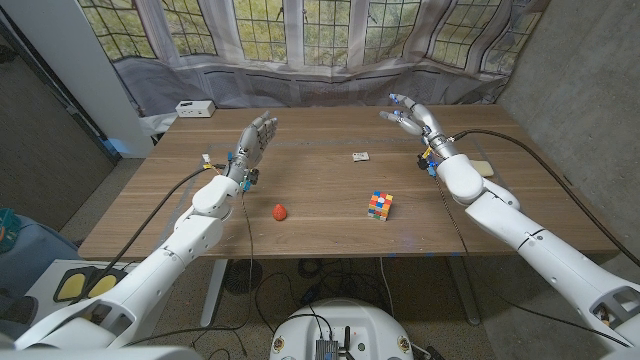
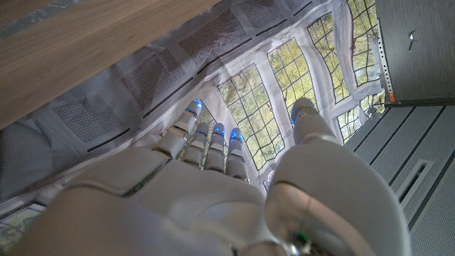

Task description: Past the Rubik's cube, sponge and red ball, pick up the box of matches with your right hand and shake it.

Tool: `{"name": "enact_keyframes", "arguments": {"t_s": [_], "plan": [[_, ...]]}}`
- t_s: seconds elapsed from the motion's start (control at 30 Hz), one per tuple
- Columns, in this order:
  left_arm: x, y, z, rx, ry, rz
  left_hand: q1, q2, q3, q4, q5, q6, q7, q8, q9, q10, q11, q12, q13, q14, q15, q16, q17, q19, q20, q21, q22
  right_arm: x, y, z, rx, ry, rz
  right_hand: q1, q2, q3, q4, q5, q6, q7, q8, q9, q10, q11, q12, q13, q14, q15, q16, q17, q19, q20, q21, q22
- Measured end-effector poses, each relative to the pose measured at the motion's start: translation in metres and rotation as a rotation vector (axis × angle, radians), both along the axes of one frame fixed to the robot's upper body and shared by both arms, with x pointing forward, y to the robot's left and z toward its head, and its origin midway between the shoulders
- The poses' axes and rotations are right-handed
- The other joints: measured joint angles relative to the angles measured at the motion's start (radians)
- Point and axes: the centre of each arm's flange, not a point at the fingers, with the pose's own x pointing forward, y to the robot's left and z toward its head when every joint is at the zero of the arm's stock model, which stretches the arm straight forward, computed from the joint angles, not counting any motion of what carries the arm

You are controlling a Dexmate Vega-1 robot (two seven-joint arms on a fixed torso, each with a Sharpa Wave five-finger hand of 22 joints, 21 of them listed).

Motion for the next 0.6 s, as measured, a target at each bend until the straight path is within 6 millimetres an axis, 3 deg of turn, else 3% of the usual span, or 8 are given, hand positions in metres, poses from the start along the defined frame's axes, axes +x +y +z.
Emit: {"name": "enact_keyframes", "arguments": {"t_s": [0.6], "plan": [[-0.007, -0.008, -0.005, 0.001, 0.003, -0.007, 0.005, -0.005, -0.004, -0.004, 0.000, 0.009, -0.002, 0.000, 0.000, 0.000, 0.000, 0.000, 0.000, 0.000, 0.000, 0.000, 0.000, -0.005, 0.005, 0.000, 0.000, 0.003, 0.010, 0.008, -0.138, -0.044, -0.135, 0.009, -0.009, 0.005, 0.005, 0.000, 0.005, -0.005, 0.000, 0.000, 0.007, 0.000, 0.000, 0.003, 0.009, -0.009, 0.000, 0.005, -0.009, 0.009, -0.004, 0.000]]}}
